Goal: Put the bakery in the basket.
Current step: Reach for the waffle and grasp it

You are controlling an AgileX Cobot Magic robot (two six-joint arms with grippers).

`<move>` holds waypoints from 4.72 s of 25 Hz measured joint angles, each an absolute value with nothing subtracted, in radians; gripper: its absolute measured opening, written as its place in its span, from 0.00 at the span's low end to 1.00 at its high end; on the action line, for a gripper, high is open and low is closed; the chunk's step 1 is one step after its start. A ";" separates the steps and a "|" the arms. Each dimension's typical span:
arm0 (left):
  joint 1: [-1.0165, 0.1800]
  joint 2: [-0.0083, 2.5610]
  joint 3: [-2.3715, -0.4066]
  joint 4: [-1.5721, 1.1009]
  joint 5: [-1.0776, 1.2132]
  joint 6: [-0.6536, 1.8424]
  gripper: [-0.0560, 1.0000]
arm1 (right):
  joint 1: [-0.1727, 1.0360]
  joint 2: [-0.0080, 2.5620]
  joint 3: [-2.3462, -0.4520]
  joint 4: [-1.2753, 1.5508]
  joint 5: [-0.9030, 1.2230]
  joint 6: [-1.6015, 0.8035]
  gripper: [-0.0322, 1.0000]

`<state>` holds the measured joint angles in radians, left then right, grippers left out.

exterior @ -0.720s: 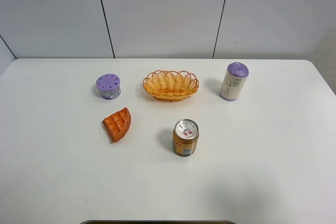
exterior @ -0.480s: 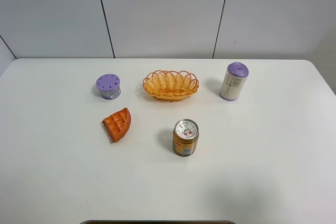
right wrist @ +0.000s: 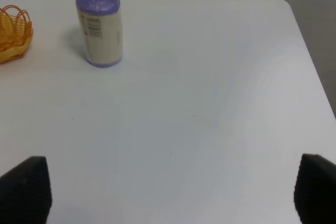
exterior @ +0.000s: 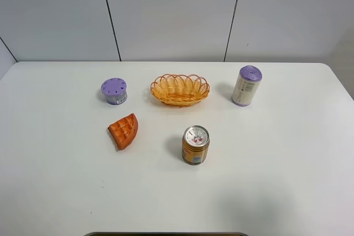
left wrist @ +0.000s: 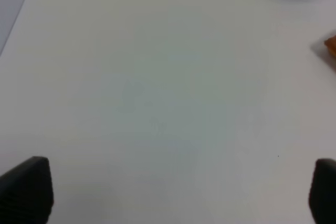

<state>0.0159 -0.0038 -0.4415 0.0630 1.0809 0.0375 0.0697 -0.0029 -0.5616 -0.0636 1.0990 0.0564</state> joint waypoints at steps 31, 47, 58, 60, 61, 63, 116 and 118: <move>0.016 0.910 -0.882 -0.091 0.918 0.168 0.99 | 0.070 -0.003 -0.562 -0.064 1.099 0.056 0.92; -0.121 1.366 -0.896 -0.307 0.653 0.347 0.99 | 0.070 -0.003 -0.562 -0.064 1.099 0.056 0.92; -0.268 1.513 -0.896 -0.312 0.520 0.276 0.99 | 0.070 -0.003 -0.562 -0.064 1.099 0.056 0.92; -0.293 1.542 -0.898 -0.312 0.497 0.271 0.99 | 0.070 -0.003 -0.562 -0.064 1.099 0.056 0.92; -0.302 1.560 -0.903 -0.312 0.491 0.270 0.99 | 0.070 -0.003 -0.562 -0.064 1.099 0.056 0.92; -0.322 1.592 -0.919 -0.312 0.482 0.267 0.99 | 0.070 -0.003 -0.562 -0.064 1.099 0.056 0.92; -0.425 2.058 -1.128 -0.250 0.519 0.360 0.94 | 0.070 -0.003 -0.562 -0.064 1.099 0.056 0.92; -0.425 2.061 -1.129 -0.252 0.514 0.361 0.83 | 0.070 -0.003 -0.562 -0.064 1.099 0.056 0.92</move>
<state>-0.4247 2.0608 -1.1290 -0.2520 0.5138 0.3612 0.0697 -0.0029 -0.5616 -0.0636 1.0990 0.0564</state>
